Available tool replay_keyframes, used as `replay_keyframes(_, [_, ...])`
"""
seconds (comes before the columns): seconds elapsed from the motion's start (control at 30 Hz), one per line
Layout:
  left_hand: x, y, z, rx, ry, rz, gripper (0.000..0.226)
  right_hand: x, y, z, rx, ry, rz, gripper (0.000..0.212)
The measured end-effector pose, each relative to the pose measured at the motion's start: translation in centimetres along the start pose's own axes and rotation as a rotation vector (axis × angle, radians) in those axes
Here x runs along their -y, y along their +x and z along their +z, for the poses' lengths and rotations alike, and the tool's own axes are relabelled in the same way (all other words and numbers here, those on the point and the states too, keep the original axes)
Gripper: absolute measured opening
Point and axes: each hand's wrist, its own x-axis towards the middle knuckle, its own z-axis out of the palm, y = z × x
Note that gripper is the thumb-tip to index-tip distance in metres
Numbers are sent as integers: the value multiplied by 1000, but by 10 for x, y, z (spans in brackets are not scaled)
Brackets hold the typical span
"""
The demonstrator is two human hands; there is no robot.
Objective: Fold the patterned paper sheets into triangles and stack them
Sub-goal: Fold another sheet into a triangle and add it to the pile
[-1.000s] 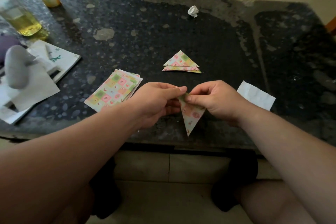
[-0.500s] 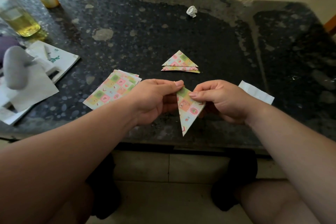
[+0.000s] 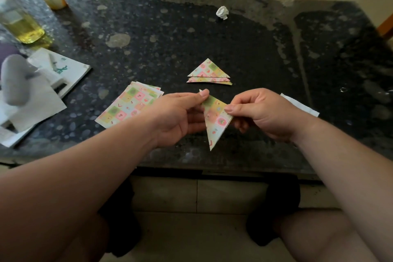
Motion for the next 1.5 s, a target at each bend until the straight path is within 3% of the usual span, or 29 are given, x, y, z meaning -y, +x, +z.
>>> replay_keyframes(0.1, [3, -6, 1, 100, 103, -86, 27, -4, 2, -1, -79, -34, -15, 28])
replay_keyframes(0.23, [8, -7, 2, 91, 138, -109, 18, -7, 5, -2, -116, -74, 32, 31])
replay_keyframes(0.33, [7, -6, 2, 73, 174, -62, 17, -6, 6, -2, -101, -32, 96, 29])
replay_keyframes(0.57, [13, 1, 0, -56, 228, 155, 41, -6, 8, -3, -102, 9, 157, 27])
replay_keyframes(0.67, [15, 4, -2, -47, 278, 209, 26, -9, 9, -4, -77, 21, 203, 27])
replay_keyframes(0.73, [16, 4, -3, -24, 372, 193, 19, -11, 10, -4, -46, -16, 260, 28])
replay_keyframes(0.8, [17, 6, -5, -29, 512, 165, 32, -14, 11, -4, -14, -95, 327, 27])
replay_keyframes(0.97, [18, 5, -7, -77, 1233, 239, 52, -23, 18, 7, -4, -171, 441, 28])
replay_keyframes(1.1, [25, 10, -8, -79, 1188, 279, 63, -24, 19, 10, 11, -140, 475, 27])
replay_keyframes(1.2, [23, 17, -12, -87, 1013, 249, 52, -24, 19, 7, 38, -143, 495, 26])
replay_keyframes(1.3, [21, 15, -16, -89, 1272, 291, 36, -24, 18, 5, 48, -172, 526, 27])
replay_keyframes(1.5, [45, 13, -15, -25, 1753, 526, 39, -24, 19, 15, 64, -391, 535, 26])
